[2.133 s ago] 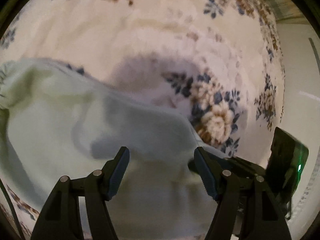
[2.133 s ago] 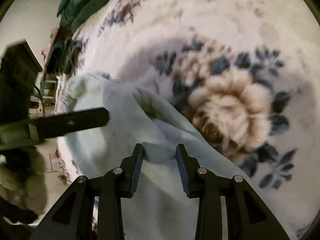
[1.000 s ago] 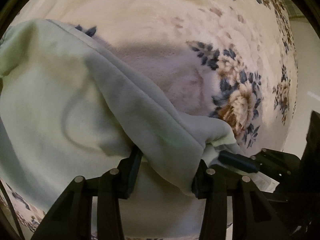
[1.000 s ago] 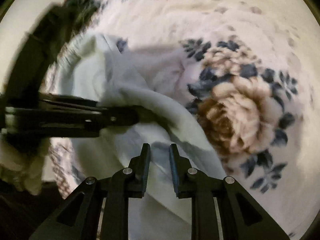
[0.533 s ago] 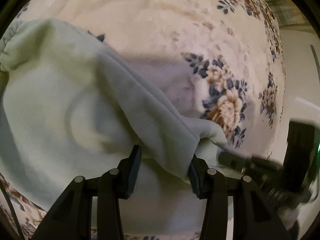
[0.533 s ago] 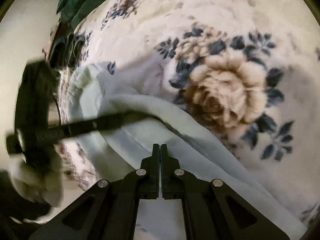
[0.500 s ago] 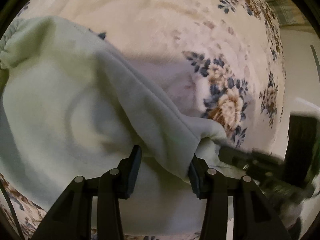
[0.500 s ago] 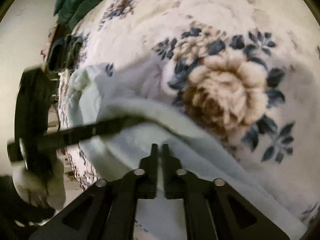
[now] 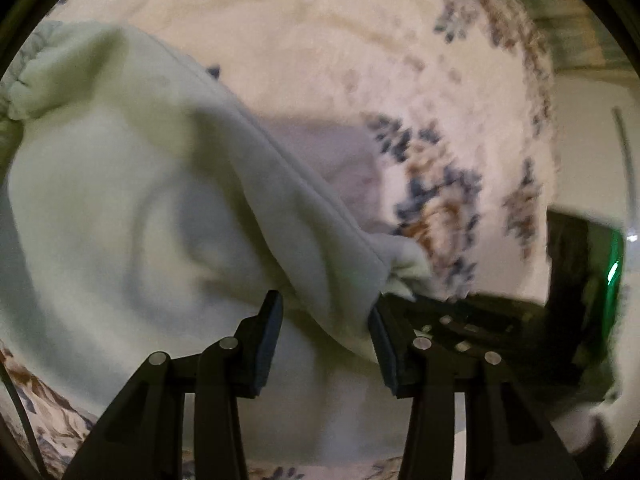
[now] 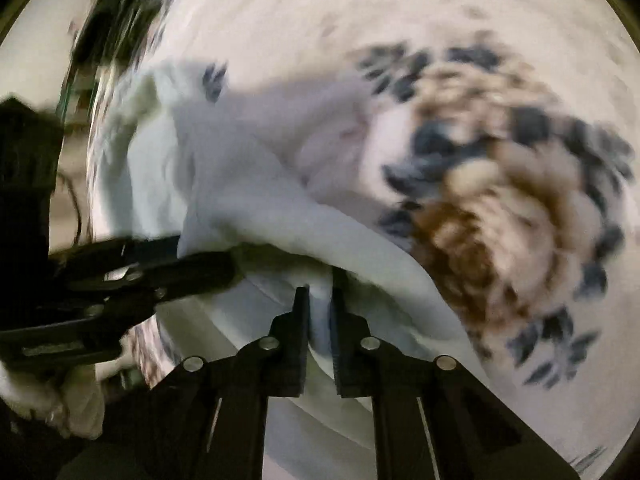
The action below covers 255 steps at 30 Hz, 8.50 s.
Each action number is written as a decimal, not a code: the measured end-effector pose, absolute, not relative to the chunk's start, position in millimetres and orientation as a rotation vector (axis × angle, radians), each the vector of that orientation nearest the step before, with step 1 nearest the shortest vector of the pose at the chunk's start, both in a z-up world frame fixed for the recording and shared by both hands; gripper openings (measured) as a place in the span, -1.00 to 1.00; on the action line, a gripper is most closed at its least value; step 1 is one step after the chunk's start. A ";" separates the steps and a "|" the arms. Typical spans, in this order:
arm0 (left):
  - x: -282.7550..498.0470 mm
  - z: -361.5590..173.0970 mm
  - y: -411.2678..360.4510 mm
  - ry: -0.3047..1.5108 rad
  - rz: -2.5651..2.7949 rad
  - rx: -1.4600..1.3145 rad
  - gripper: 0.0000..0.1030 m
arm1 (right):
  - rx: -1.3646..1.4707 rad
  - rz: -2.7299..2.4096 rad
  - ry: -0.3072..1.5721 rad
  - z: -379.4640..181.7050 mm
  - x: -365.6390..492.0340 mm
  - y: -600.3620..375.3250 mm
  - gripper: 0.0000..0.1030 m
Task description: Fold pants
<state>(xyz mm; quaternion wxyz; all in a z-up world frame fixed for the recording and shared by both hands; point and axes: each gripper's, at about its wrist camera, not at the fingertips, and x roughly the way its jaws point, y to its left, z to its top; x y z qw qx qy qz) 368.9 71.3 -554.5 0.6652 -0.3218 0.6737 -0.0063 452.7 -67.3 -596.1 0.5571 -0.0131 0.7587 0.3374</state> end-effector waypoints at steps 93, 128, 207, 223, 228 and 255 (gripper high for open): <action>447.6 -553.0 -35.6 1.524 -0.481 -0.075 -0.08 | 0.489 0.277 1.413 -545.9 453.6 -237.2 -0.25; 475.7 -593.4 50.3 1.502 -0.074 -0.307 -0.16 | 0.826 0.243 1.468 -623.8 469.2 -239.7 -1.00; 261.9 -541.7 254.0 1.499 0.206 -0.409 0.25 | 1.176 -0.198 1.284 -592.7 170.8 -229.7 0.24; 269.6 -576.1 -167.4 1.462 -0.267 0.187 0.92 | 1.339 -0.615 0.851 -596.9 71.7 -568.6 0.97; 280.1 -602.9 -216.6 1.485 -0.225 0.234 0.96 | 1.424 -0.491 0.902 -651.4 86.0 -631.3 0.99; 265.9 -556.2 -229.1 1.366 -0.151 0.224 1.00 | 1.430 -0.446 0.853 -661.5 159.5 -643.2 -0.29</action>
